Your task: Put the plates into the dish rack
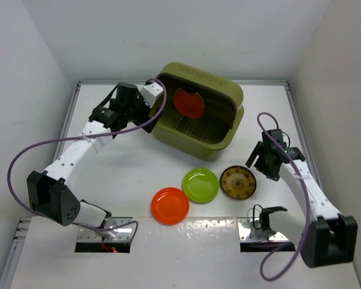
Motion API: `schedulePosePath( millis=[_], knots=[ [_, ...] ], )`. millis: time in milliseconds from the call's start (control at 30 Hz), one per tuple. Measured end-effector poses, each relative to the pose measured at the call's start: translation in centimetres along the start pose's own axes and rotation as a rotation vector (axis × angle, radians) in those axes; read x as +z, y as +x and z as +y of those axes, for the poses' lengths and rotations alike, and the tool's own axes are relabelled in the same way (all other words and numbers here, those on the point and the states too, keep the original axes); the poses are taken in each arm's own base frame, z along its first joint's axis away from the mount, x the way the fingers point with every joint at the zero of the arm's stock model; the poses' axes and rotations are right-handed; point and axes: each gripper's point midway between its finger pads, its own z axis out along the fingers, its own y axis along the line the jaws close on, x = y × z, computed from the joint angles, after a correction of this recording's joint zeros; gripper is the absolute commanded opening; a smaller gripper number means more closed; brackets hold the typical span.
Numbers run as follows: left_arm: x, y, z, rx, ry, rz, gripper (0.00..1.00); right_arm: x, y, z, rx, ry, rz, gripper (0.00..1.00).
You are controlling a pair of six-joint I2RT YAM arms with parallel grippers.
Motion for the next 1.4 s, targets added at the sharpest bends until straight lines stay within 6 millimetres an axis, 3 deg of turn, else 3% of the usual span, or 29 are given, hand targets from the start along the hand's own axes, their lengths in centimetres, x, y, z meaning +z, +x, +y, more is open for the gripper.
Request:
schedulePosePath(
  millis=[100,200,467,567,600,733,867,1033,1400],
  knots=[
    [-0.7,0.5,-0.9,0.006,0.003,0.002,1.0,3.2,2.7,-1.4,0.009,0.04,0.117,0.75],
    [-1.2,1.4,-1.6,0.012,0.006,0.018,1.0,4.8,5.4,-1.8,-0.01,0.04,0.206,0.73],
    [-1.5,2.5,-2.3,0.017,0.013,0.047,1.0,7.6,6.6,-1.9,0.025,0.035,0.269,0.55],
    [-1.5,2.5,-2.3,0.017,0.013,0.047,1.0,7.9,7.7,-2.2,0.035,0.03,0.294,0.36],
    [-1.5,2.6,-2.3,0.017,0.014,0.049,1.0,7.9,7.8,-2.1,0.043,0.019,0.297,0.23],
    [-1.4,3.2,-2.5,0.016,0.019,0.063,1.0,7.7,8.0,-1.6,0.068,-0.017,0.293,0.11],
    [-1.3,3.3,-2.6,0.015,0.02,0.065,1.0,7.6,7.8,-1.5,0.074,-0.022,0.282,0.0],
    [-1.3,3.3,-2.6,0.012,0.021,0.066,1.0,7.0,6.8,-1.8,0.08,-0.017,0.223,0.0],
    [-1.3,3.3,-2.6,0.013,0.022,0.065,1.0,2.8,-0.5,-2.4,0.125,-0.065,-0.17,0.0]
  ],
)
